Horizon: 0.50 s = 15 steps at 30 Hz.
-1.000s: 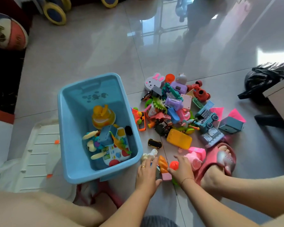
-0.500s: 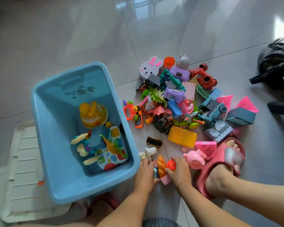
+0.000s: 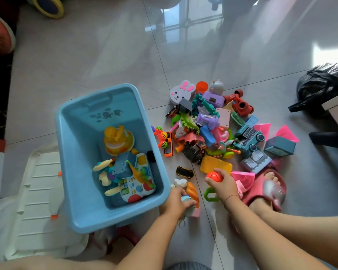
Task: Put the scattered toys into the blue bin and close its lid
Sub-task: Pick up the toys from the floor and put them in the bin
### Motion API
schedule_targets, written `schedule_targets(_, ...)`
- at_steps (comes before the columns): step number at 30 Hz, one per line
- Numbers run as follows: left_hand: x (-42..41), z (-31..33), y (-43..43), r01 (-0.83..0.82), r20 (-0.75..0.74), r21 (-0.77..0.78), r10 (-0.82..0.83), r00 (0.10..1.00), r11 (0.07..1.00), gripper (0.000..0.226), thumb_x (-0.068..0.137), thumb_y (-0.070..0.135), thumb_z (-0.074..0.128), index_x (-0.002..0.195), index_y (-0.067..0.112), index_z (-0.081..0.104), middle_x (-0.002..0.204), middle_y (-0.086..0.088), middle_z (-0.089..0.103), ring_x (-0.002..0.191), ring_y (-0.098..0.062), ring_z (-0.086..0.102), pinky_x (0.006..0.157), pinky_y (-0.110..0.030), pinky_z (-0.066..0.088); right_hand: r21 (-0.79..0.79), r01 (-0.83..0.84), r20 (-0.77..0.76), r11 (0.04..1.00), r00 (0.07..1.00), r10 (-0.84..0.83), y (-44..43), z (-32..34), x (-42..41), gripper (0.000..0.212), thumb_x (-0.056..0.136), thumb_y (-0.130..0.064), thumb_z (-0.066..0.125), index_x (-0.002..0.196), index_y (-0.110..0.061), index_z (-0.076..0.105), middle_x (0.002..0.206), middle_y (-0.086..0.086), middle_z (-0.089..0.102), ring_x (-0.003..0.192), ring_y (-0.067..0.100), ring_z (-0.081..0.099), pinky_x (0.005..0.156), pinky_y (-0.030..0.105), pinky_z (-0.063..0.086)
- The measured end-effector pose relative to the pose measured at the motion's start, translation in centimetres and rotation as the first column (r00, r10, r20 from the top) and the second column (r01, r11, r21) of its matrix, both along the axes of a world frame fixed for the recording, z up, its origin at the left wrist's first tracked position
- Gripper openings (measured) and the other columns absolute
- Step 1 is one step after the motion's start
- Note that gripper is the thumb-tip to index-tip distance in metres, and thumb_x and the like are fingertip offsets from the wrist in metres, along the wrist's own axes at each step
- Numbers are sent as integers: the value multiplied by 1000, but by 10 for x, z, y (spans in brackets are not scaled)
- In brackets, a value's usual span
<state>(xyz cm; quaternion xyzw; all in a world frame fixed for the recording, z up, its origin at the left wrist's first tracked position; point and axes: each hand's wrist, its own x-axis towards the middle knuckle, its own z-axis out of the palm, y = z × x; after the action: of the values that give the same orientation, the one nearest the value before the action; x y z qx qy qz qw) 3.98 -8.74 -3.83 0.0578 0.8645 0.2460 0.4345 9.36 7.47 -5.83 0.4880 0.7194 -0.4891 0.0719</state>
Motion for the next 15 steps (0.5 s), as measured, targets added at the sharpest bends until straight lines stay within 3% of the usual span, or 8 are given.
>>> schedule_targets(3, -6, 24, 10, -139, 85, 195, 124, 989, 971, 26, 72, 37, 79, 80, 26, 57, 82, 2, 59, 77, -14, 61, 61, -27, 55, -19, 125, -151, 992, 980, -126, 17, 31, -16, 44, 74, -23, 77, 114, -18, 61, 116, 10, 60, 97, 23, 57, 84, 35, 51)
schedule_targets(5, -5, 45, 13, -196, 165, 281, 154, 974, 940, 21, 78, 32, 75, 88, 21, 61, 81, 3, 62, 71, -8, 61, 56, -20, 53, -24, 168, -242, 986, 955, -168, 24, 54, -26, 44, 74, -24, 77, 114, -18, 61, 117, 10, 59, 101, 25, 57, 86, 37, 50)
schedule_targets(9, 0, 80, 14, -214, 235, 374, 131, 963, 902, 27, 84, 31, 69, 103, 14, 63, 90, -1, 66, 82, -17, 67, 65, -30, 59, -44, 210, -389, 977, 897, -210, 26, 98, -41, 45, 73, -32, 77, 112, -22, 59, 116, 7, 57, 103, 26, 57, 89, 48, 53)
schedule_targets(12, -12, 109, 5, -351, 284, 512, 231, 931, 784, 24, 88, 28, 64, 103, 10, 61, 96, -7, 67, 85, -22, 67, 59, -26, 56, -98, 229, -477, 969, 844, -247, 17, 127, -52, 42, 74, -32, 76, 110, -23, 56, 114, 7, 57, 100, 25, 59, 84, 47, 55)
schedule_targets(15, -41, 127, -21, -483, 177, 554, 471, 864, 678, 27, 88, 35, 62, 101, 12, 61, 97, -7, 69, 87, -22, 66, 57, -22, 51, -181, 223, -545, 958, 788, -286, -4, 148, -65, 38, 77, -27, 74, 109, -20, 54, 115, 11, 58, 95, 22, 61, 78, 39, 56)
